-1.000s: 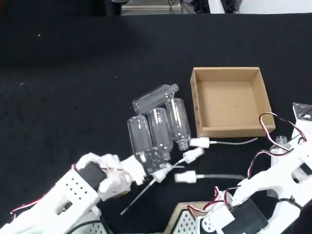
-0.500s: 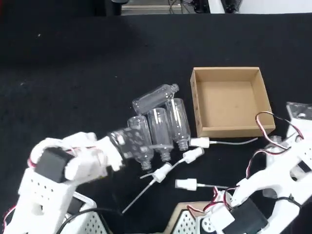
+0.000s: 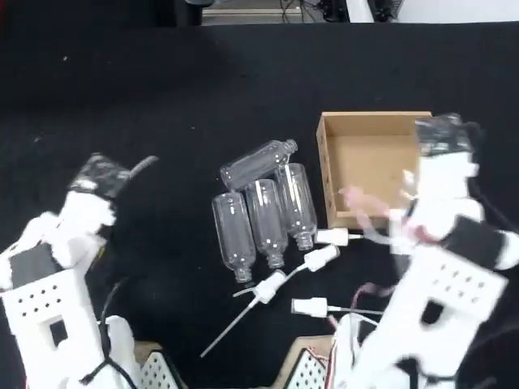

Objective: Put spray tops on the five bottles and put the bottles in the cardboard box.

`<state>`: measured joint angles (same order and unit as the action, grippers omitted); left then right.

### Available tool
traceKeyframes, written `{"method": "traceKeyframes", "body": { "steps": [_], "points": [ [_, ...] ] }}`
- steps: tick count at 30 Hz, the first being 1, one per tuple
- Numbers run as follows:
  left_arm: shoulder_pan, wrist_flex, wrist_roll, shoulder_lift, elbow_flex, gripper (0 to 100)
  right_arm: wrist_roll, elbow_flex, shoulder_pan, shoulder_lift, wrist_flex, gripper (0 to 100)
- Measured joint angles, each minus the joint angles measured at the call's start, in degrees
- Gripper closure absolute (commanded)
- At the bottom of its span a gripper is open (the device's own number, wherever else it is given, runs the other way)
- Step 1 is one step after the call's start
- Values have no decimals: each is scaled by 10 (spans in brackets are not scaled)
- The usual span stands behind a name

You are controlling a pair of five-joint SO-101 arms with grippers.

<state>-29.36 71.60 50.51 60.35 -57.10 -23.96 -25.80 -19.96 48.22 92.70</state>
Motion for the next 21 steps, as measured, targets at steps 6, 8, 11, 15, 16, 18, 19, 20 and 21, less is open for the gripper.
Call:
{"method": "traceKeyframes", "body": {
  "steps": [6, 8, 11, 15, 16, 18, 19, 20, 21],
  "points": [
    [-109, -98, -40, 0, -99, 971, 136, 12, 311, 17, -65, 987],
    [-127, -119, -41, 0, -113, 971, 157, 2, 402, 7, -117, 987],
    [-143, -143, -43, 0, -124, 971, 182, -45, 495, -15, -191, 987],
    [-149, -171, -43, 0, -125, 968, 194, -132, 554, -21, -287, 987],
    [-149, -173, -43, 0, -125, 967, 194, -153, 559, -21, -309, 987],
    [-149, -175, -43, 0, -125, 967, 194, -193, 568, -21, -349, 987],
    [-149, -175, -42, -4, -125, 967, 194, -210, 571, -21, -366, 987],
    [-149, -175, -41, -10, -125, 967, 194, -223, 572, -21, -382, 987],
    [-149, -176, -33, -19, -125, 966, 194, -235, 573, -21, -395, 987]
  ]
}}
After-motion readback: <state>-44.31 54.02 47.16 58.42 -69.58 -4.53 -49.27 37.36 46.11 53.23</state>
